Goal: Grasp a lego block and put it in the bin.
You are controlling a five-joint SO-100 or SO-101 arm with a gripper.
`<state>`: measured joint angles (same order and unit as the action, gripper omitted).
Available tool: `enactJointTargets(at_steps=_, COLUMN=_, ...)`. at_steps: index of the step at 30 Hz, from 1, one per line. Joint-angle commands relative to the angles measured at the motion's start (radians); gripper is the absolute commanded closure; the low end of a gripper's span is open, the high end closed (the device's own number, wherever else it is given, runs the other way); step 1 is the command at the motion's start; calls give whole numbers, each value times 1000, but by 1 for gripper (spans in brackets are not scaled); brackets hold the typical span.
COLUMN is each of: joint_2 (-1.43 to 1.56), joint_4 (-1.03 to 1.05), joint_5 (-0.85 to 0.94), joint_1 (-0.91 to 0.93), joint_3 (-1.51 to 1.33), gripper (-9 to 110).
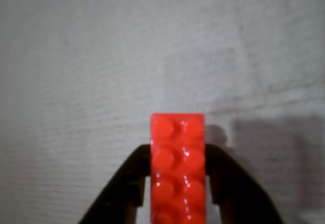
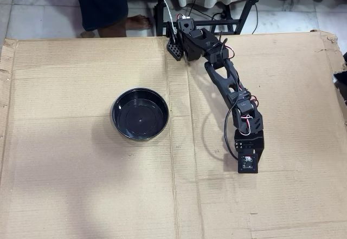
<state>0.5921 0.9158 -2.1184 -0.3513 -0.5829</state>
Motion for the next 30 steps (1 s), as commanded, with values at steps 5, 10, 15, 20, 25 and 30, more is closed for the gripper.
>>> enactJointTargets(at_steps=5, joint_2=141, joint_4=0, joint_5=6, joint_1=46, joint_3=28, gripper=94)
enactJointTargets(at_steps=10, joint_2=181, joint_4=14, joint_5=6, joint_1=83, joint_3=28, gripper=94)
enactJointTargets(at_steps=15, joint_2=224, joint_4=51, joint_5=6, joint_1=121, joint_3=28, gripper=94)
enactJointTargets(at_steps=20, joint_2=265, joint_4=77, joint_5=6, joint_1=166, joint_3=28, gripper=94)
enactJointTargets(at_steps=25, joint_2=299, joint_4=77, joint_5=6, joint_1=215, joint_3=28, gripper=94)
enactJointTargets(at_steps=30, joint_2=331, joint_4=77, joint_5=6, joint_1=265, joint_3=25, gripper=94)
